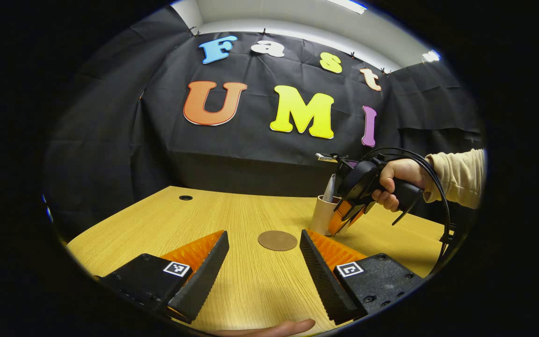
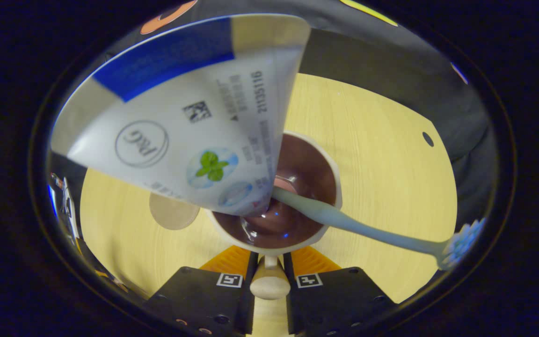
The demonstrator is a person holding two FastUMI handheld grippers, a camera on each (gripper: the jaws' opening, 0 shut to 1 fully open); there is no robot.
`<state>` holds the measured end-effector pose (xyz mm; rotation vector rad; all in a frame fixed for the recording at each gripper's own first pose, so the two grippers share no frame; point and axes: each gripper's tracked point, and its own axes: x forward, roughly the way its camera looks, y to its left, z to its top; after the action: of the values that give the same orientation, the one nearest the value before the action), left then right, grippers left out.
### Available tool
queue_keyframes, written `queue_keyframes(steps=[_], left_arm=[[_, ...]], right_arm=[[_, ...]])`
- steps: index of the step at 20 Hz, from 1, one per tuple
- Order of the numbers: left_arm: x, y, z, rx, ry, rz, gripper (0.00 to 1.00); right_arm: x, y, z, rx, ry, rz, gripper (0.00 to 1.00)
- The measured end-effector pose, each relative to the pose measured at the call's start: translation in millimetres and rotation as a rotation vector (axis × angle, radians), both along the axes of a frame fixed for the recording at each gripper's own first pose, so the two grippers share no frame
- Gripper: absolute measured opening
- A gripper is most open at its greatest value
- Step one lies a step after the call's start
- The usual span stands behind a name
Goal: Put the toothbrush and toothpaste on the desktop into the cup, then pick up the cup and place it on the coaster on the desktop.
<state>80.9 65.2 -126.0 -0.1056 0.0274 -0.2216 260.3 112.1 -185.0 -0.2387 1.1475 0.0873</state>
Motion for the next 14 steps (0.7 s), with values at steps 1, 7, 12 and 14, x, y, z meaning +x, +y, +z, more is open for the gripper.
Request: queue_keyframes(steps=[1,7,12,14], left_arm=[[0,1,-2,0.001,0.001,0.004,0.98],[-12,16,2,0.001,-0.007,0.042,0.98],[-25,33,8,0.023,-0.038,0.081,0.98],[-30,34,11,0.028,-0.051,0.083,0.97]], right_arm=[[-2,9,0,-0.002,-0.002,0.018,0.26],[-14,78,-8,-0.012,0.018,0.157,0.26],[-15,108,-21,-0.035,0.05,0.211,0.27],[-11,111,-24,-0.038,0.046,0.221,0.26]])
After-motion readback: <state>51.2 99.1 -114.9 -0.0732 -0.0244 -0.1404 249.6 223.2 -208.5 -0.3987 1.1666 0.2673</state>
